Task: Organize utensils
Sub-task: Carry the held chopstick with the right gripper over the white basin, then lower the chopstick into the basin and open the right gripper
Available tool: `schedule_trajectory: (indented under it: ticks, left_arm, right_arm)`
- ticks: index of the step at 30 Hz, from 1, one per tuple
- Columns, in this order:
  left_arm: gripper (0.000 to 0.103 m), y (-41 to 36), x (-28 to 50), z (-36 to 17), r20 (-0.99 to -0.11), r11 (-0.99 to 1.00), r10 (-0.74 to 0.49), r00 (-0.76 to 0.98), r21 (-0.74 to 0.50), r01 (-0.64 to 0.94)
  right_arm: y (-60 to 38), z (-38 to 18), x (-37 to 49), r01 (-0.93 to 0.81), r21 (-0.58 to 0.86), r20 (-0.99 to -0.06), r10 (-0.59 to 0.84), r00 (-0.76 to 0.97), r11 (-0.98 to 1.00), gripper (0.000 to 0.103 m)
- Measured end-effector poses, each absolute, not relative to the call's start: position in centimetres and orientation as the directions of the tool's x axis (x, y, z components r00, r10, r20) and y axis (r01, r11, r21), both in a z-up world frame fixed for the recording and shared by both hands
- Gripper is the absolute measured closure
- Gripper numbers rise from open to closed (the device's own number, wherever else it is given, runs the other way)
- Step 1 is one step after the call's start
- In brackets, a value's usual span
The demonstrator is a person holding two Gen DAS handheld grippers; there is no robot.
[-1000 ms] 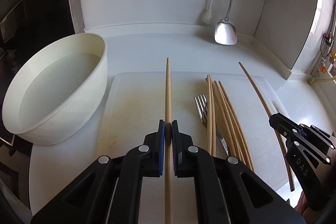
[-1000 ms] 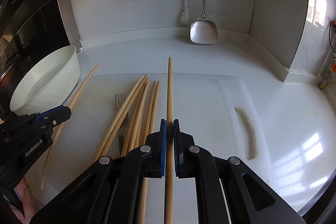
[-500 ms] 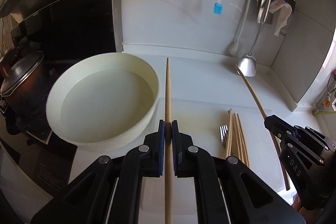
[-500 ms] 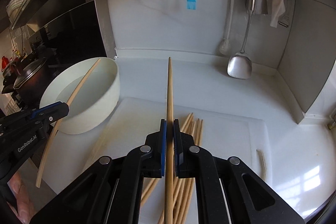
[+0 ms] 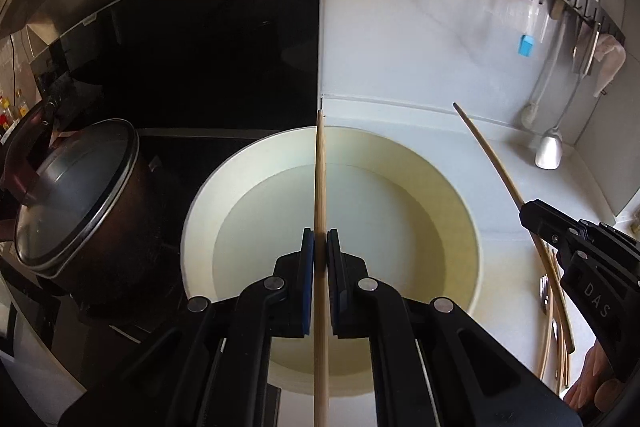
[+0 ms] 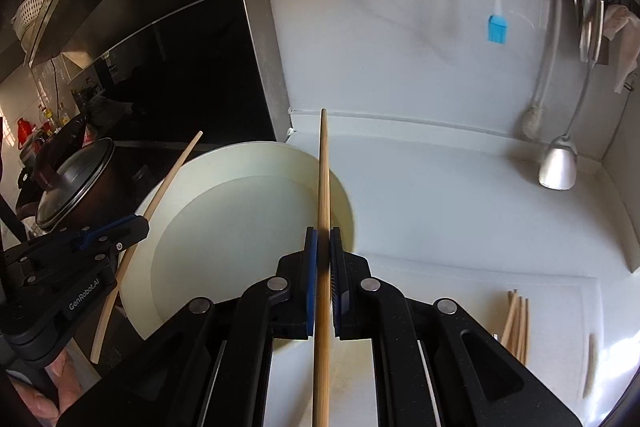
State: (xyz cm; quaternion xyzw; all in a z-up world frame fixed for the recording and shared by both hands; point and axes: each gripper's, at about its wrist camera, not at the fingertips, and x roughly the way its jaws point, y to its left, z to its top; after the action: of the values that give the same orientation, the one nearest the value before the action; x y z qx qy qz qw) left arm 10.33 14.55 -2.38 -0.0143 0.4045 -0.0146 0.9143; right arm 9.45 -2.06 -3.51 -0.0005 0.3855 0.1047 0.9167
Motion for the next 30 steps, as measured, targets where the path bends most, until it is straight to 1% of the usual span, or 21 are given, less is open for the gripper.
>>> schedule_trajectory:
  ticks: [8, 17, 23, 30]
  left_arm:
    - [0.096, 17.6, 14.0, -5.4, -0.782, 0.998, -0.067, 0.62, -0.054, 0.04]
    - [0.096, 18.1, 16.1, -8.8, -0.835, 0.994, -0.108, 0.54, -0.082, 0.072]
    - [0.096, 18.5, 16.9, -10.1, -0.861, 0.993, -0.116, 0.495, -0.086, 0.083]
    - [0.096, 17.9, 18.3, -10.9, -0.873, 0.992, -0.112, 0.475, -0.073, 0.1]
  right_arm:
    - [3.1, -7.0, 13.7, -0.178, 0.126, -0.766, 0.21, 0.607, 0.976, 0.097]
    - [5.6, -11.5, 16.6, -0.123, 0.157, -0.857, 0.197, 0.476, 0.98, 0.097]
    - [5.7, -12.7, 17.8, -0.085, 0.158, -0.886, 0.179, 0.428, 0.984, 0.097]
    - [6.3, -13.6, 18.5, -0.065, 0.157, -0.907, 0.17, 0.386, 0.985, 0.097]
